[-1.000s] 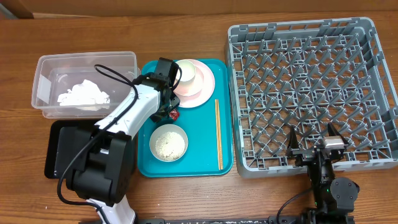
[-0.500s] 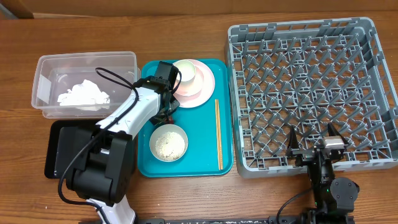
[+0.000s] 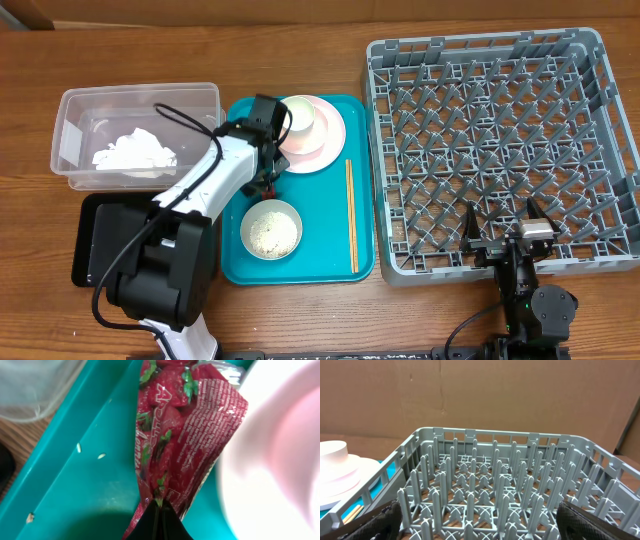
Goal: Sort waste into correct bins and load items into the dishwasher
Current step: 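Grasp the red wrapper with the left gripper and lift, then carry the red wrapper left and drop it into the clear bin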
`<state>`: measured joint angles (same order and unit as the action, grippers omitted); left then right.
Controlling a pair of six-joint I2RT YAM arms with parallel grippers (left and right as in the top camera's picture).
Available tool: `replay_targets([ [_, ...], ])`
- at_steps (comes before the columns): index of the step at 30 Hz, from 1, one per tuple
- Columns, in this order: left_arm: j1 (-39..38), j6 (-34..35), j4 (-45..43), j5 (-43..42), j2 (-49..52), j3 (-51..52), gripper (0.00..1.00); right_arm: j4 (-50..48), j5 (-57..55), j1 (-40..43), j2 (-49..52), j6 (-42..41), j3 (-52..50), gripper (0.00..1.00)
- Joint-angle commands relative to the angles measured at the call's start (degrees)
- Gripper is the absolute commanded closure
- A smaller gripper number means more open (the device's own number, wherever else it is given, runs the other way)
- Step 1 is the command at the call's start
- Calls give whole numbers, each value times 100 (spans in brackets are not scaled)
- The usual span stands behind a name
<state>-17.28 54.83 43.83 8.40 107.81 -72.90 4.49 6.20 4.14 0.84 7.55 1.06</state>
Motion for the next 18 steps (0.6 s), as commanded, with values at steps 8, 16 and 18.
replay_targets([
  [8, 33, -496, 1502, 566, -74, -1921, 96, -28, 33, 0, -57, 20, -61, 0],
  [16, 472, -516, 1932, 767, -74, -2542, 96, -28, 33, 0, -57, 22, -61, 0],
  [18, 669, -514, 1939, 769, -74, -2566, 96, -28, 33, 0, -57, 20, -61, 0],
])
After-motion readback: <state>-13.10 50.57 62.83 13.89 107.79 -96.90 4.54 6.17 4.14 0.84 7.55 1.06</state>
